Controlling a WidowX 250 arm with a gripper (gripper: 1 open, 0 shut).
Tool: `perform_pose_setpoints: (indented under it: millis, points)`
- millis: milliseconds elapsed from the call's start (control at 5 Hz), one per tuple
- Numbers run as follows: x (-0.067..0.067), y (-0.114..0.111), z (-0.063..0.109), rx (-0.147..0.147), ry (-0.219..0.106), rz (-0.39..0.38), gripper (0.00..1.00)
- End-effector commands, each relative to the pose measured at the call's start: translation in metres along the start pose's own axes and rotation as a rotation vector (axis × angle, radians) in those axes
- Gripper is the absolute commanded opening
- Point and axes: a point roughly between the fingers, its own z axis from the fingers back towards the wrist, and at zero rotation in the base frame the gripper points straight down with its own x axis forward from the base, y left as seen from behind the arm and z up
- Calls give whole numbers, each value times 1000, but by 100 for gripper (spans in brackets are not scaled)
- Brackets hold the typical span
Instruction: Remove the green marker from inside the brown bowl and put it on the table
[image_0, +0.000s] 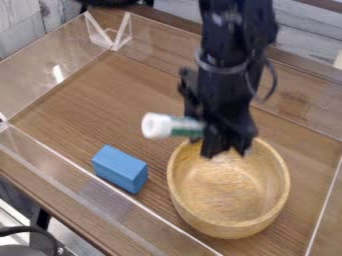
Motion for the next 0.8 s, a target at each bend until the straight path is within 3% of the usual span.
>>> perform_pose_setpoints:
  millis: [0,400,600]
  points:
    - [9,17,34,35,-60,20,0]
    - [2,30,34,48,-94,-44,0]
    - [2,45,30,56,-103,-130,100]
